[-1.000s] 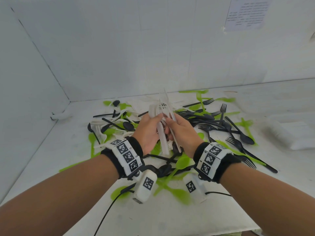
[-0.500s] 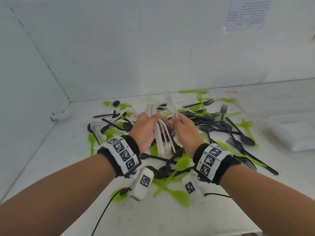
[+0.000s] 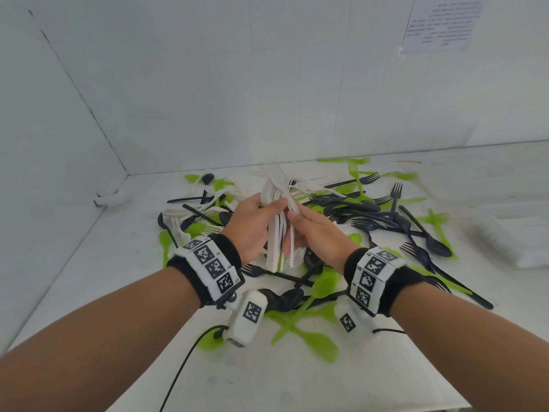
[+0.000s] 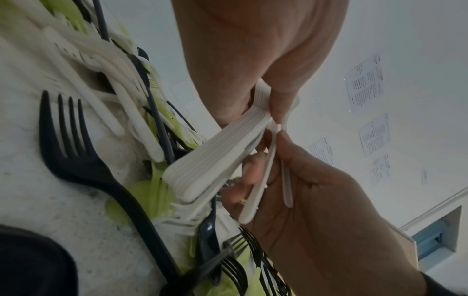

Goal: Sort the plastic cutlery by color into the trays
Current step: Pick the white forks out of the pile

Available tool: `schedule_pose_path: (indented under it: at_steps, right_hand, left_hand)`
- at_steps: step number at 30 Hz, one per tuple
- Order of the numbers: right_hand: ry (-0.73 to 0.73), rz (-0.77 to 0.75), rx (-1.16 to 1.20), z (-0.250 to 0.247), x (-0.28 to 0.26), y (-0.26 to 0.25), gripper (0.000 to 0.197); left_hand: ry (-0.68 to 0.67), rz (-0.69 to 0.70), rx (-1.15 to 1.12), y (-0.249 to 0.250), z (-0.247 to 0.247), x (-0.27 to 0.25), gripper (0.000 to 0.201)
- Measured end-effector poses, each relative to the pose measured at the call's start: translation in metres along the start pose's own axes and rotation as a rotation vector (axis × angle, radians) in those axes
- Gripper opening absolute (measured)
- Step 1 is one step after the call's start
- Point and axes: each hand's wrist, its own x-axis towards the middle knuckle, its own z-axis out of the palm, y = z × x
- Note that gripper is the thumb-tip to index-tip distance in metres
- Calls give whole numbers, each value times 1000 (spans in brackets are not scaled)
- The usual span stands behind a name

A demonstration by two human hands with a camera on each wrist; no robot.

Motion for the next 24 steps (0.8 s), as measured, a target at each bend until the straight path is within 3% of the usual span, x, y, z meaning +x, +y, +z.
schedule_pose_path:
  at_steps: [5,9,14,20,24]
  right_hand:
    - [-30,77,-35,4,4,-1,60]
    - [-30,104,-13,9,6,-4,60]
    - [298,-1,-260,-4,10,6,60]
    - [119,54,-416,15,6,7,56]
    - [153,34,-377,29,15,10,47]
  left_hand:
    - [13,13,42,-3,-7,1,27]
    - [35,11,42,-1,-12,3,29]
    - [93,-2,13,2,-22,5,17]
    - [139,46,26,2,-27,12,19]
    - [180,78,-9,2,-29,15,25]
